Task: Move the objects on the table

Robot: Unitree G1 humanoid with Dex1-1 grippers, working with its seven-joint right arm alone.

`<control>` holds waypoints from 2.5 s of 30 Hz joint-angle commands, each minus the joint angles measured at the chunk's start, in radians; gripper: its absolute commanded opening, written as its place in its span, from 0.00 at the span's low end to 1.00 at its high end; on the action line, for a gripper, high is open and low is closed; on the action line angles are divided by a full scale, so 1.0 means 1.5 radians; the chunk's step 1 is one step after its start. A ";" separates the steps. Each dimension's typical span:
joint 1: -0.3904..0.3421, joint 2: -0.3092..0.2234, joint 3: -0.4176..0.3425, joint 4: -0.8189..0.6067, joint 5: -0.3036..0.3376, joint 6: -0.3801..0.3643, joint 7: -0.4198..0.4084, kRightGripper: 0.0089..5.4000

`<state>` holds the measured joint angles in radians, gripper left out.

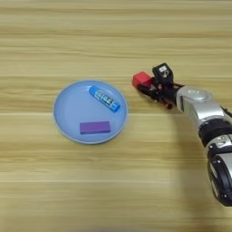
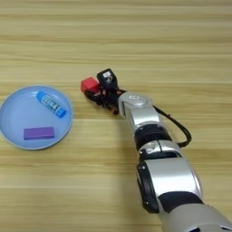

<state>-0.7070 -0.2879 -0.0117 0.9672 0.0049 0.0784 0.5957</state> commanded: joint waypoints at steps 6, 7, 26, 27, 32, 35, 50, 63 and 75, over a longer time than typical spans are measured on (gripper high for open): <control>-0.071 -0.020 -0.015 -0.052 0.008 -0.018 -0.015 0.63; -0.071 -0.020 -0.017 -0.059 0.010 -0.018 -0.015 0.65; 0.017 -0.006 -0.008 -0.459 0.073 0.118 0.035 0.99; 0.023 -0.005 -0.005 -0.478 0.076 0.125 0.041 1.00; 0.044 -0.009 0.016 -0.547 0.092 0.150 0.079 1.00; 0.053 -0.014 0.038 -0.565 0.095 0.155 0.111 1.00; 0.056 -0.055 0.180 -0.579 0.098 0.257 0.296 1.00; 0.039 -0.045 0.240 -0.486 0.045 0.183 0.345 1.00; 0.051 -0.022 0.275 -0.481 0.000 0.145 0.349 0.97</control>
<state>-0.5649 -0.3192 0.4100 0.2860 0.0110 0.3269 1.1411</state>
